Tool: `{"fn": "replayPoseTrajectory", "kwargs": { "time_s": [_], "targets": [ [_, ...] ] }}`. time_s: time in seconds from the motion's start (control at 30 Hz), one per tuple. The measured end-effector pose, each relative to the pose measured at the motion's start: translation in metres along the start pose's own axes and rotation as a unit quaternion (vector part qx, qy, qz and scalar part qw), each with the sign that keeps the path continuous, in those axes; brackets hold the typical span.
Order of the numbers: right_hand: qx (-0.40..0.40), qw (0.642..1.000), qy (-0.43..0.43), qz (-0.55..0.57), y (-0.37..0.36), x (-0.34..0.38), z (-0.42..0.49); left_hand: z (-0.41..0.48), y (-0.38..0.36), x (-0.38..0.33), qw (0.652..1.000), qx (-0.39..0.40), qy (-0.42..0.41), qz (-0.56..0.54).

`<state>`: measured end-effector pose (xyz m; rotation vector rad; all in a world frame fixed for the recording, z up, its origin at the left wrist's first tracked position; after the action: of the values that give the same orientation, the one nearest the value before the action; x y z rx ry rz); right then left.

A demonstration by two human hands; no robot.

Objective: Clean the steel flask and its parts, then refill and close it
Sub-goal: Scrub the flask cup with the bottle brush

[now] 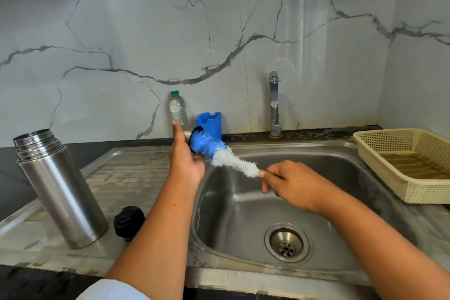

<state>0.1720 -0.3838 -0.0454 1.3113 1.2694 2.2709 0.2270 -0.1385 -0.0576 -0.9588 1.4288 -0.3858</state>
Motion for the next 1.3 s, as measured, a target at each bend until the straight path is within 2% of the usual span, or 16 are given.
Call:
{"fn": "replayPoseTrajectory", "kwargs": {
  "time_s": [0.1,0.23,0.33,0.43,0.5,0.63,0.83,0.97,1.3],
  "targets": [
    [0.015,0.999,-0.015,0.047,-0.014,0.001,0.001,-0.003,-0.008,0.01,0.999,0.012,0.008,0.03],
    [0.043,0.977,-0.055,0.202,-0.013,-0.006,-0.002,-0.003,-0.003,-0.006,1.0,0.004,-0.01,-0.025],
    [0.07,0.959,-0.087,0.259,-0.023,-0.006,-0.007,-0.006,-0.007,0.005,1.0,0.013,-0.002,0.019],
    [0.043,0.946,-0.106,0.303,-0.023,-0.01,-0.005,-0.006,-0.012,0.012,0.999,0.023,0.004,0.041],
    [0.0,0.958,-0.095,0.27,-0.013,-0.017,-0.001,-0.006,-0.007,0.006,0.999,0.004,-0.008,0.05],
    [-0.062,0.994,-0.05,0.068,0.002,-0.019,0.003,0.0,0.001,0.013,0.997,-0.022,0.016,0.077],
    [-0.075,0.991,-0.029,-0.111,0.01,-0.012,0.0,0.0,-0.002,0.017,0.997,-0.001,0.052,0.061],
    [-0.081,0.986,-0.01,-0.145,0.01,-0.007,0.001,0.0,-0.002,0.013,0.998,0.003,0.062,0.014],
    [-0.154,0.956,0.0,-0.248,0.03,0.012,-0.001,-0.011,-0.001,0.012,0.999,-0.014,0.048,-0.002]
  ]
}}
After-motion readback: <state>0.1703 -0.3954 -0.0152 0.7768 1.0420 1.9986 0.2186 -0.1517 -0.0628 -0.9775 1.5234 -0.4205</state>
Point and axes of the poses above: each hand's wrist, its own z-axis towards the middle knuckle, its own y-axis out of the back of the hand, x = y × z, the point moved 9 cm from there along z, towards the middle knuckle, and after that the axes turned 8 degrees about y, right-handed, at the moved point
